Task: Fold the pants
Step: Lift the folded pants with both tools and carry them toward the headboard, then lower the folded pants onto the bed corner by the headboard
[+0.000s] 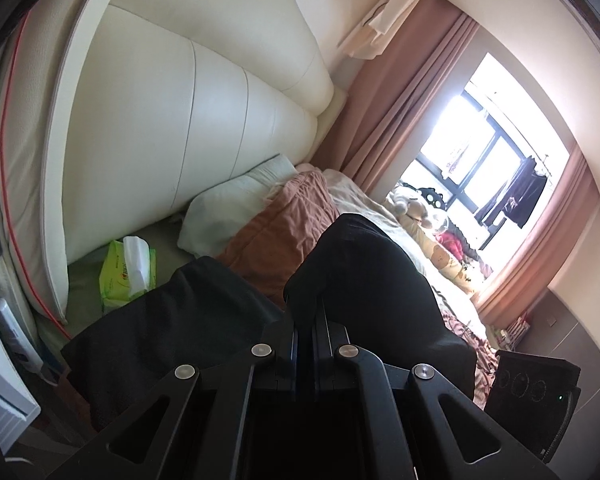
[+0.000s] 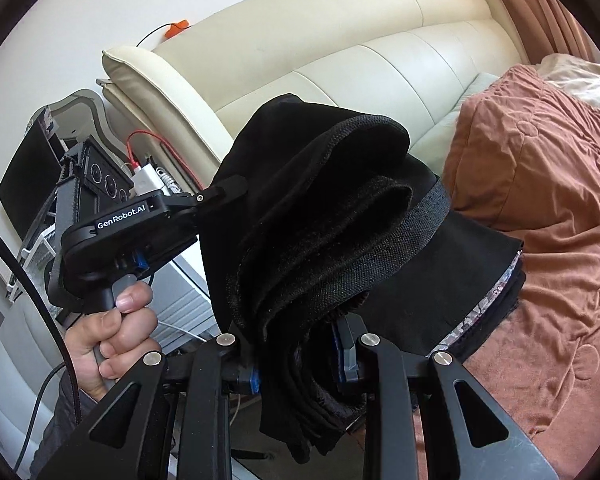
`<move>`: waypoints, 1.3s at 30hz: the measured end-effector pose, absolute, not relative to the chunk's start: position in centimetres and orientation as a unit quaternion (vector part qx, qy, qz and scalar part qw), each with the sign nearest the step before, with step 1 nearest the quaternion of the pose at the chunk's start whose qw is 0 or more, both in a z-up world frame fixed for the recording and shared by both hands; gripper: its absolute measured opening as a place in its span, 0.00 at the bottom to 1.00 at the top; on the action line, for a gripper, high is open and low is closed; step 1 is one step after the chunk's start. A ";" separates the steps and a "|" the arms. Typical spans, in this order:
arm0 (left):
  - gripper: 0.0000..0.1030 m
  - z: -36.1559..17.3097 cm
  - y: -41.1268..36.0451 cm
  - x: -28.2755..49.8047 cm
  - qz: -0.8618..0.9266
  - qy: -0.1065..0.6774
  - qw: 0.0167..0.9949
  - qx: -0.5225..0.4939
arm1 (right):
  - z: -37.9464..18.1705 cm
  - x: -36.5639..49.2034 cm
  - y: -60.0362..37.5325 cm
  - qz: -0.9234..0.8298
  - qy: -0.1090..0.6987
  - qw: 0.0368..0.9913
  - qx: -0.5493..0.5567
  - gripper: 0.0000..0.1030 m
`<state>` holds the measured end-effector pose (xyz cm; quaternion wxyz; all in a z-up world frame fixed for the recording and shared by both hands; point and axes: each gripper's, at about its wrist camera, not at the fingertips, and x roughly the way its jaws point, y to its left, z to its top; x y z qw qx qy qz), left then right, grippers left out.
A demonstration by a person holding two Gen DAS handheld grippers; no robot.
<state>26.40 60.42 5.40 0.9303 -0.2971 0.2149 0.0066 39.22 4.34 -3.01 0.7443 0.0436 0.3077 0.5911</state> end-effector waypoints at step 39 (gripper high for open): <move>0.45 -1.9 62.2 38.3 0.147 0.340 0.895 -0.247 | -12.8 51.2 6.3 0.554 0.460 0.672 0.173 0.48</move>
